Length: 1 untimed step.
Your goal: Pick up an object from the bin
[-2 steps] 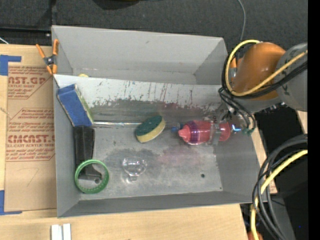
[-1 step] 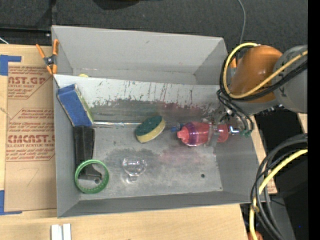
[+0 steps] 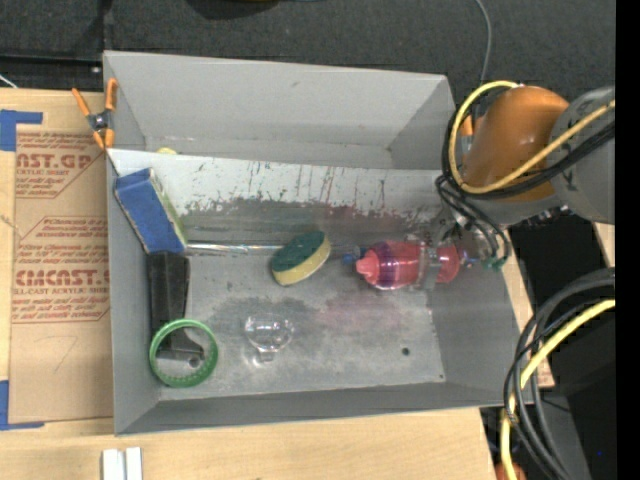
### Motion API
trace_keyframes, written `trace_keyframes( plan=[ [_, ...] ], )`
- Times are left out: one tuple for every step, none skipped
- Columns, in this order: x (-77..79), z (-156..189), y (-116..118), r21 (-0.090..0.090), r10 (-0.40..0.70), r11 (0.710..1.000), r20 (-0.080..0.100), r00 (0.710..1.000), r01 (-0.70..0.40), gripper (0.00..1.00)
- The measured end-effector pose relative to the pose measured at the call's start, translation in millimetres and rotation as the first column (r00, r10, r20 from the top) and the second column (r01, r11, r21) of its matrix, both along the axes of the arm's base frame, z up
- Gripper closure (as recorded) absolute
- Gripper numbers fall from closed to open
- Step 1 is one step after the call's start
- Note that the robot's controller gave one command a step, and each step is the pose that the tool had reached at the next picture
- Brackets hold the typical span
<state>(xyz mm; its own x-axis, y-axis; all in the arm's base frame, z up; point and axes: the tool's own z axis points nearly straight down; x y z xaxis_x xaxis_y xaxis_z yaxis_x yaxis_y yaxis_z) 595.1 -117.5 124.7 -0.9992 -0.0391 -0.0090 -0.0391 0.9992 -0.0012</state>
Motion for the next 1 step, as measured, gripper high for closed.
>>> trace_keyframes(
  plan=[
    [0.2, 10.2, 0.4, 0.000, 0.000, 1.000, 0.001, 1.000, 0.000, 1.00]
  ],
)
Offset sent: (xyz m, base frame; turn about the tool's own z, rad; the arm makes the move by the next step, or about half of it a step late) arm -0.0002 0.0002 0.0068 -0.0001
